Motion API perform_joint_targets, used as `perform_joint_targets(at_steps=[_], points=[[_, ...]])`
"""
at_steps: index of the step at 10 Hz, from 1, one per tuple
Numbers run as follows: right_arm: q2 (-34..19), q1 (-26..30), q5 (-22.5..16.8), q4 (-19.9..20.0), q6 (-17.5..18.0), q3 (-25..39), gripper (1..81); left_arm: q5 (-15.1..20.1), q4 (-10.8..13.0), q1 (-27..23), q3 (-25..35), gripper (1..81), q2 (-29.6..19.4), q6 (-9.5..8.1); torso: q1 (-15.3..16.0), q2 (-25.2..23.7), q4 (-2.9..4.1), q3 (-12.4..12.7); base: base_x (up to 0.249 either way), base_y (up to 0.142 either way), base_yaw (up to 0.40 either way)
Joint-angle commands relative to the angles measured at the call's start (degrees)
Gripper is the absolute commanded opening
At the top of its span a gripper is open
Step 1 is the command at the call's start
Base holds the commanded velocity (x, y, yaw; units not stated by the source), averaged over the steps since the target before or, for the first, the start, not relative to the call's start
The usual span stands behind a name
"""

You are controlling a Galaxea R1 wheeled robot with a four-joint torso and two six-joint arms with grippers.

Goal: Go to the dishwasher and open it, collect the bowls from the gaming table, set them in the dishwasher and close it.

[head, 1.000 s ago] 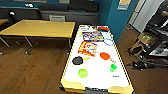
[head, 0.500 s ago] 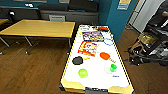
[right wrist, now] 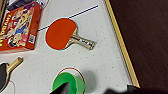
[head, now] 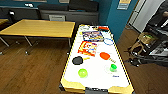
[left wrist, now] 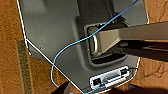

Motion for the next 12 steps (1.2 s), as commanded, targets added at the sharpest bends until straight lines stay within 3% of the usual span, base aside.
perform_joint_targets(at_steps=[1, 4, 9, 12], points=[[4.22, 7.97, -1.63, 1.76, 0.17, -5.23, 81.1, 3.94, -0.31, -0.01, 0.05, 81.1, -0.17, 0.23, 0.00, 0.00, 0.00, 0.00, 0.000, 0.000, 0.000], [8.09, 7.18, -1.63, 1.76, 0.17, -8.39, 81.1, 3.94, -0.31, -0.01, -0.03, 81.1, -0.17, 0.23, 0.02, 0.00, 0.00, 0.00, 0.000, 0.000, 0.000], [8.00, 5.95, -1.45, 1.76, 0.26, -8.57, 81.1, 3.94, -0.22, -0.01, 0.05, 81.1, 0.01, 0.23, 0.02, 0.02, 0.00, -0.02, 0.000, 0.000, 0.000], [8.09, 5.68, -1.28, 1.85, 0.26, -8.83, 81.1, 3.94, -0.22, -0.01, 0.05, 81.1, -0.17, 0.23, 0.00, 0.02, 0.00, -3.05, 0.000, 0.000, 0.000]])
